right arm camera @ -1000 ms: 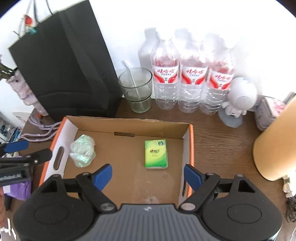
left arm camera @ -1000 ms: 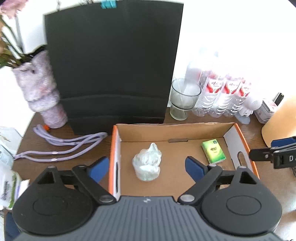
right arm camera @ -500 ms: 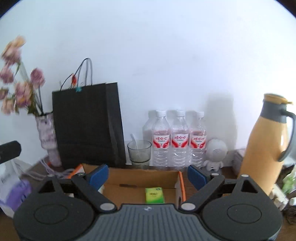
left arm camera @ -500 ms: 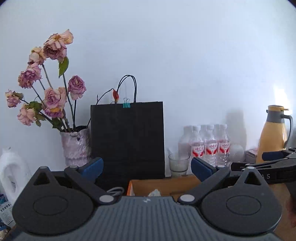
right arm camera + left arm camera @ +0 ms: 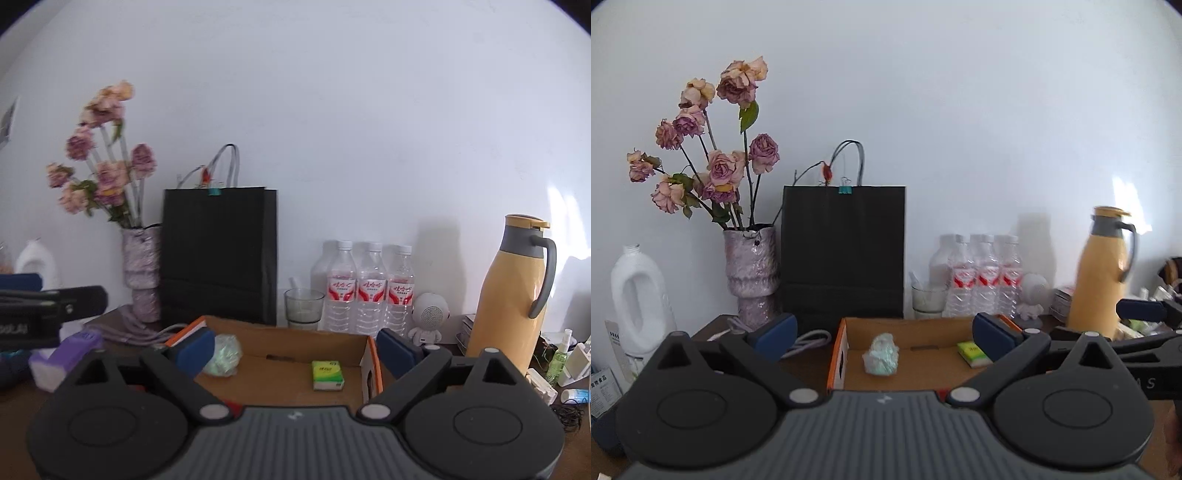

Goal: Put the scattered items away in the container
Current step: 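Withdraw both tools from the box back toward the table items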

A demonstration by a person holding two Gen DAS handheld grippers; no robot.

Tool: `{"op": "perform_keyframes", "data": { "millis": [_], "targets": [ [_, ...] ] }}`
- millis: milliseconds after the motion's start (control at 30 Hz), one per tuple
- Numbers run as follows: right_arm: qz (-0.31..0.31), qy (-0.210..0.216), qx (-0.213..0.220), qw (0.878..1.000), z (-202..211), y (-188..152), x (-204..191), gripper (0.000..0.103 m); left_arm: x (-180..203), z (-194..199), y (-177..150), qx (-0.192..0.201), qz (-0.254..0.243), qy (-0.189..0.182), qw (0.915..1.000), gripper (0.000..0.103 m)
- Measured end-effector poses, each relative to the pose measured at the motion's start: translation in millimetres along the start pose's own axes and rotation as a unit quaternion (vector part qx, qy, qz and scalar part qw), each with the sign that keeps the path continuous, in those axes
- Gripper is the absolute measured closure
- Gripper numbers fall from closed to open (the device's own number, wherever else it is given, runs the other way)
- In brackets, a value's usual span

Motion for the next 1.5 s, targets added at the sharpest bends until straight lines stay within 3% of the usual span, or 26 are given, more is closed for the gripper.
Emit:
{"op": "perform_keyframes", "data": {
  "millis": [167, 400, 500, 533, 600, 700, 900, 1067, 1167, 1267, 1333, 1400, 1500],
  "targets": [
    [-0.010, 0.008, -0.028, 1.000, 66.7, -51.0, -2.1, 0.002, -1.8, 63.5, -46.2, -0.008, -0.007, -0.007, 0.9999, 0.000],
    [-0.066, 0.009, -0.073, 0.995, 136.8, -115.9, 2.0, 0.002, -15.5, 121.5, -122.2, -0.077, 0.061, 0.000, 0.9952, 0.000],
    [-0.097, 0.018, -0.080, 0.992, 151.4, -132.0, 0.6, 0.003, -10.8, 124.1, -146.0, -0.106, 0.057, -0.006, 0.9927, 0.000],
    [-0.099, 0.022, -0.083, 0.991, 150.4, -135.2, -1.2, 0.003, -8.9, 120.0, -150.0, -0.112, 0.053, -0.009, 0.9922, 0.000],
    [-0.088, 0.037, -0.096, 0.991, 140.3, -138.3, -7.2, 0.016, -7.6, 110.1, -155.0, -0.123, 0.051, -0.007, 0.9911, 0.000],
    [-0.068, 0.051, -0.116, 0.990, 126.8, -145.0, -18.5, 0.028, -12.3, 98.6, -154.8, -0.121, 0.060, -0.007, 0.9908, 0.000],
    [-0.060, 0.076, -0.141, 0.985, 96.4, -150.0, -31.3, 0.038, -35.1, 56.2, -145.3, -0.134, 0.073, 0.007, 0.9882, 0.006],
    [-0.050, 0.082, -0.148, 0.984, 57.7, -134.5, -35.4, 0.045, -52.0, 3.1, -139.9, -0.180, 0.097, -0.011, 0.9789, 0.039],
    [-0.044, 0.092, -0.147, 0.984, 34.3, -123.2, -40.9, 0.046, -54.5, -22.1, -137.5, -0.198, 0.097, -0.025, 0.9750, 0.051],
    [-0.032, 0.104, -0.146, 0.983, 11.3, -116.0, -50.3, 0.046, -46.2, -32.1, -130.2, -0.188, 0.077, -0.043, 0.9782, 0.050],
    [-0.027, 0.110, -0.149, 0.982, -1.5, -114.3, -55.9, 0.046, -31.3, -33.6, -129.5, -0.185, 0.031, -0.072, 0.9796, 0.045],
    [-0.031, 0.117, -0.155, 0.981, -13.1, -114.3, -59.6, 0.046, -24.5, -37.6, -135.4, -0.199, -0.007, -0.070, 0.9776, 0.045],
    [-0.039, 0.138, -0.165, 0.976, -22.8, -116.3, -65.0, 0.046, -36.3, -37.9, -139.6, -0.203, 0.031, -0.076, 0.9758, 0.042]
  ]
}}
Point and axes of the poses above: each gripper's, at about its wrist camera, not at the fingertips, and z roughly against the way its jaws point, x to its right, y to its top, the point moved 7 cm from there along -z, roughly the way its jaws point, and after that the axes turned 3 degrees about z, right-handed, at the moved point
